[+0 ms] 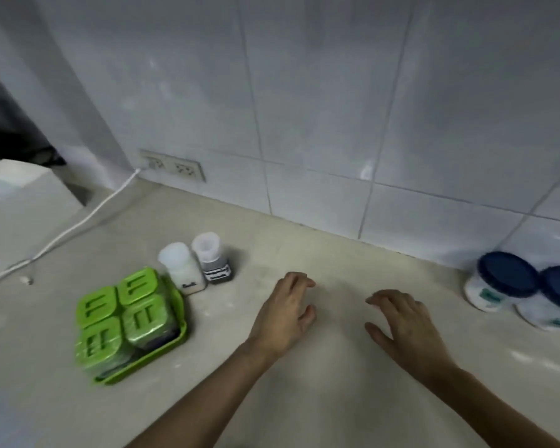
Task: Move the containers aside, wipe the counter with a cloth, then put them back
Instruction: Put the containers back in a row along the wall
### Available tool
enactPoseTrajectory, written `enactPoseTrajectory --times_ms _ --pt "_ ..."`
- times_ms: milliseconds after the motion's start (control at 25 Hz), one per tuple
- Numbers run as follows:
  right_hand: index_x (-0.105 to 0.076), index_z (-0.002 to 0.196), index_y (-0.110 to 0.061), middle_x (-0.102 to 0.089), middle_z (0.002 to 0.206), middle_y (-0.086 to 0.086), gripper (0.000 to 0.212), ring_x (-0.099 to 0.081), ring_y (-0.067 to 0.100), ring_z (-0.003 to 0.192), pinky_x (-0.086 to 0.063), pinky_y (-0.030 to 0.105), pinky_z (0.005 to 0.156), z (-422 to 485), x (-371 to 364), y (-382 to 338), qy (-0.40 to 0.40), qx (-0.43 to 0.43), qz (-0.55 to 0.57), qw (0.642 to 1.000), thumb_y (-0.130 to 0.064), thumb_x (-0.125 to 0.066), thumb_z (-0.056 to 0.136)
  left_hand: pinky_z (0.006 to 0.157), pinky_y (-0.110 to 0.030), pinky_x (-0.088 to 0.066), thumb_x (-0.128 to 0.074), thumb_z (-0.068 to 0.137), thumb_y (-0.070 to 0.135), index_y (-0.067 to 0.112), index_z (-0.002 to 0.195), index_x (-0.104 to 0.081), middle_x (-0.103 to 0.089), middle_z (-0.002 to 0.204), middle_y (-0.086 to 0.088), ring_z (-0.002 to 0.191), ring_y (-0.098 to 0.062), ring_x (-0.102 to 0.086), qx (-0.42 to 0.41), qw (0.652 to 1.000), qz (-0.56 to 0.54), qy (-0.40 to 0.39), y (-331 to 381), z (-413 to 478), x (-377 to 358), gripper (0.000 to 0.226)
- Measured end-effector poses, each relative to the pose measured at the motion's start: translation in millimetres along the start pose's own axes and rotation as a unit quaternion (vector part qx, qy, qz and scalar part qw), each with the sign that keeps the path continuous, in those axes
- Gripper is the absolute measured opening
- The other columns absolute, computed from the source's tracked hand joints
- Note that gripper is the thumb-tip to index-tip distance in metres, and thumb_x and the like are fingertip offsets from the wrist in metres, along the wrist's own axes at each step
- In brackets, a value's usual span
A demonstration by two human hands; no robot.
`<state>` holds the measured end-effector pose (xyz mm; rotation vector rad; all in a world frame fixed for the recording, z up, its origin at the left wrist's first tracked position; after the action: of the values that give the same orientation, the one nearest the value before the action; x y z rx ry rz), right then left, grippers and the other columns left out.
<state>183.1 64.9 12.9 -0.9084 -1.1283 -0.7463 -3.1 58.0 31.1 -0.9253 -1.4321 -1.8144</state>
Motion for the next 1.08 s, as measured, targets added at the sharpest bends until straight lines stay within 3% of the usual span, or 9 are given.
enactPoseTrajectory --times_ms 200,320,440,560,720,840,1080 --pt "-0.056 0.122 -0.017 -0.058 0.118 0.005 0.048 -0.056 0.024 0.105 -0.044 0.035 0.088 99 -32 -149 -0.045 0.111 -0.004 0.993 -0.038 -0.065 0.08 0.092 -0.033 -0.039 -0.051 0.077 0.024 0.012 0.11 -0.058 -0.059 0.115 -0.01 0.106 -0.028 -0.056 0.006 0.989 0.123 0.085 -104 -20 117 0.036" --pt "-0.043 0.136 -0.019 -0.045 0.136 0.006 0.059 -0.044 0.025 0.124 -0.036 0.037 0.101 156 -34 -217 -0.037 0.149 0.036 0.987 -0.039 -0.06 0.083 0.104 -0.039 -0.037 -0.052 0.078 0.025 0.012 0.12 -0.054 -0.05 0.133 -0.013 0.123 -0.028 -0.042 0.06 0.979 0.147 0.128 -160 -25 170 0.044" --pt "-0.028 0.145 -0.025 -0.029 0.151 0.008 0.069 -0.033 0.025 0.134 -0.032 0.039 0.107 198 -46 -265 -0.058 0.159 0.075 0.983 -0.039 -0.059 0.084 0.111 -0.036 -0.028 -0.057 0.083 0.023 0.016 0.14 -0.038 -0.028 0.151 -0.012 0.136 -0.029 -0.028 0.111 0.987 0.101 0.061 -201 -22 177 0.06" --pt "-0.036 0.14 -0.026 -0.039 0.143 0.003 0.061 -0.042 0.023 0.124 -0.041 0.036 0.099 218 -64 -288 -0.108 0.154 0.079 0.979 -0.033 -0.061 0.085 0.107 -0.031 -0.029 -0.06 0.085 0.023 0.018 0.143 -0.034 -0.034 0.146 -0.009 0.13 -0.029 -0.038 0.108 0.99 0.092 0.003 -211 -17 165 0.064" --pt "-0.044 0.133 -0.025 -0.047 0.13 0.0 0.05 -0.049 0.021 0.114 -0.045 0.035 0.093 207 -54 -277 -0.081 0.157 0.102 0.979 -0.033 -0.061 0.087 0.098 -0.038 -0.04 -0.059 0.089 0.024 0.018 0.138 -0.04 -0.043 0.128 -0.011 0.113 -0.032 -0.048 0.083 0.988 0.134 0.002 -200 -14 157 0.053" --pt "-0.044 0.134 -0.027 -0.045 0.131 -0.002 0.048 -0.047 0.017 0.115 -0.044 0.03 0.094 171 -36 -233 -0.048 0.145 0.12 0.981 -0.035 -0.059 0.089 0.096 -0.041 -0.043 -0.057 0.091 0.026 0.019 0.139 -0.037 -0.041 0.128 -0.011 0.113 -0.03 -0.046 0.004 0.979 0.184 -0.083 -164 -1 134 0.053" --pt "-0.046 0.134 -0.026 -0.049 0.128 -0.001 0.051 -0.047 0.018 0.115 -0.044 0.03 0.093 107 7 -89 -0.035 0.041 0.094 0.994 -0.036 -0.062 0.087 0.092 -0.026 -0.04 -0.06 0.089 0.032 0.024 0.138 -0.039 -0.044 0.126 -0.001 0.111 -0.02 -0.05 -0.075 0.983 0.076 -0.149 -47 37 81 0.053"
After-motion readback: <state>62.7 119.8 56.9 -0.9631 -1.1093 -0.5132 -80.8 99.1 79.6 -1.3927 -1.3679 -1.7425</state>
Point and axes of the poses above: each hand's wrist, its own z-axis towards the middle knuckle, its own x-axis out of the back of the hand, y = z × x, the point moved 10 cm from there along z, towards the middle knuckle
